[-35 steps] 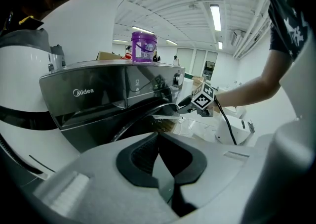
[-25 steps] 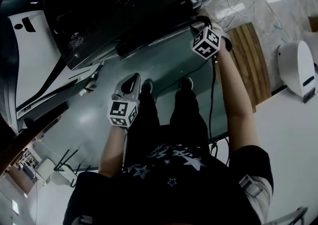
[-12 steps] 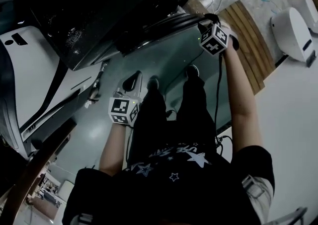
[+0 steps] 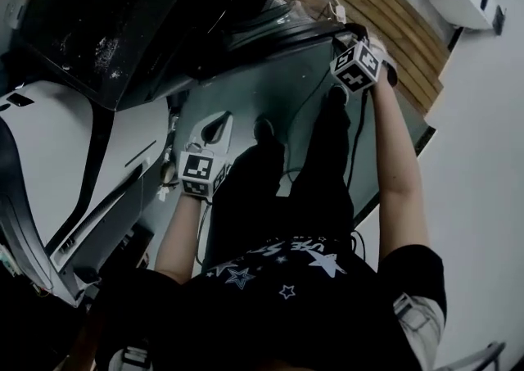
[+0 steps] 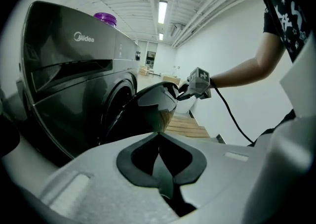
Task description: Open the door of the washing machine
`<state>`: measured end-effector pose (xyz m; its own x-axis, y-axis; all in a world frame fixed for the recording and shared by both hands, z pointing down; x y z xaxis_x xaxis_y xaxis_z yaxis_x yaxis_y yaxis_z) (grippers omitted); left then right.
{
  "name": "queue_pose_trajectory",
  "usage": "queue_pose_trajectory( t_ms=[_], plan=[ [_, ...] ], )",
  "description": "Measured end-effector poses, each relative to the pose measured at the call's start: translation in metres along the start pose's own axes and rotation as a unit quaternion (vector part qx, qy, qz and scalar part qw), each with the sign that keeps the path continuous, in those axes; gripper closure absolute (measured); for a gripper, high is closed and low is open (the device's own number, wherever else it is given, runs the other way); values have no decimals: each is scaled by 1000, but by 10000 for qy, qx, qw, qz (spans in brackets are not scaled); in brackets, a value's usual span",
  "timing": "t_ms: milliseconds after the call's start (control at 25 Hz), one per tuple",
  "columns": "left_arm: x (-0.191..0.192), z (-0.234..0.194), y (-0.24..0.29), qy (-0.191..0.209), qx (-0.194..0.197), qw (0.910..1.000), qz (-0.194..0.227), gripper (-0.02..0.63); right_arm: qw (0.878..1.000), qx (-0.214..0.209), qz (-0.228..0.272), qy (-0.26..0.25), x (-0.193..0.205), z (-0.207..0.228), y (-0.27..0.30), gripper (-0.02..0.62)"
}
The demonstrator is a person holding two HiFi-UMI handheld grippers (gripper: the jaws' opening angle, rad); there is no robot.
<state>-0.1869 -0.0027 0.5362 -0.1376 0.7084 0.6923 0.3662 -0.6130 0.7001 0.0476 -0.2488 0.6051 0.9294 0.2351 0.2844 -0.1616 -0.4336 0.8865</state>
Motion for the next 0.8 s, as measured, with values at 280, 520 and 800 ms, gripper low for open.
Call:
queue_pose_trajectory(
  t_ms=[280, 520, 800],
  plan=[
    [16, 31, -8, 441, 562, 9972, -228, 594, 9966, -92, -540, 623, 67, -79, -46, 408],
    [22, 54, -3, 554, 691, 9957, -280, 594, 9931, -26, -279, 1142, 93, -140, -83, 423],
    [56, 92, -7, 666, 646, 9943, -528, 594, 9865, -112, 92, 1631, 107, -191, -107, 432]
  ],
)
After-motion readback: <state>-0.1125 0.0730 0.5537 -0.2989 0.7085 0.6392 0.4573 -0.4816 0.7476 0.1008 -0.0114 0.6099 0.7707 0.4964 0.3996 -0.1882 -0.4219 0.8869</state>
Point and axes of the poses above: the fingertips, and each gripper's own axes: y forward along the fingers, z to its right, x out of its underside, the point moved 1 cm from there along -y, backward along the fingers, and after that the axes turned 5 degrees about -z, right-handed, at the moved point
